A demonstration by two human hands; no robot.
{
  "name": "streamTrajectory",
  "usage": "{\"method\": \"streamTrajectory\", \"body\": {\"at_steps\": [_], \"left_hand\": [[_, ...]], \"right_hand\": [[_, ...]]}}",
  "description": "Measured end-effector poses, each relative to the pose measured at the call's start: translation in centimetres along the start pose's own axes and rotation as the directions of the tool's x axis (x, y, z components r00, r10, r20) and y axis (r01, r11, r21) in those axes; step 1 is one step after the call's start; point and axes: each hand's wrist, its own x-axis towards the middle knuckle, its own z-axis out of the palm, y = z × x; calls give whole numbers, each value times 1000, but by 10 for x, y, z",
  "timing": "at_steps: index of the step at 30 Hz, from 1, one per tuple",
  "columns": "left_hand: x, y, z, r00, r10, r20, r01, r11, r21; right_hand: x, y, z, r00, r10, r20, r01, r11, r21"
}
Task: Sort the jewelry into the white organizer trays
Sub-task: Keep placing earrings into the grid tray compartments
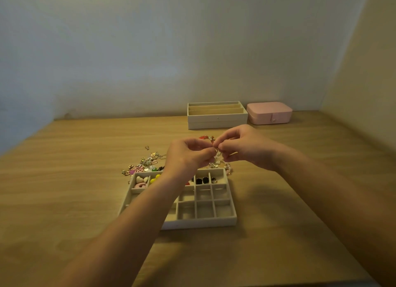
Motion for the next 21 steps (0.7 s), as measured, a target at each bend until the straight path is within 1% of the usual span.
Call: {"method": "streamTrajectory", "body": {"at_steps": [6,12,18,21], "left_hand": [[-2,1,1,1000,-26,-2,26,1000,7],[-5,4,-3,999,-35,23,35,999,-3],[-6,0,-9,998,-48,36,46,998,52],[-5,-4,-9,993,-83,85,77,994,74]], "right_hand": [[0,4,2,1000,3,11,-4,1000,17],[3,-1,2,999,-13,34,15,999,-43],[6,-1,10,997,-46,65,57,980,-192],[7,3,12,994,-79,76,101,930,-353]]}}
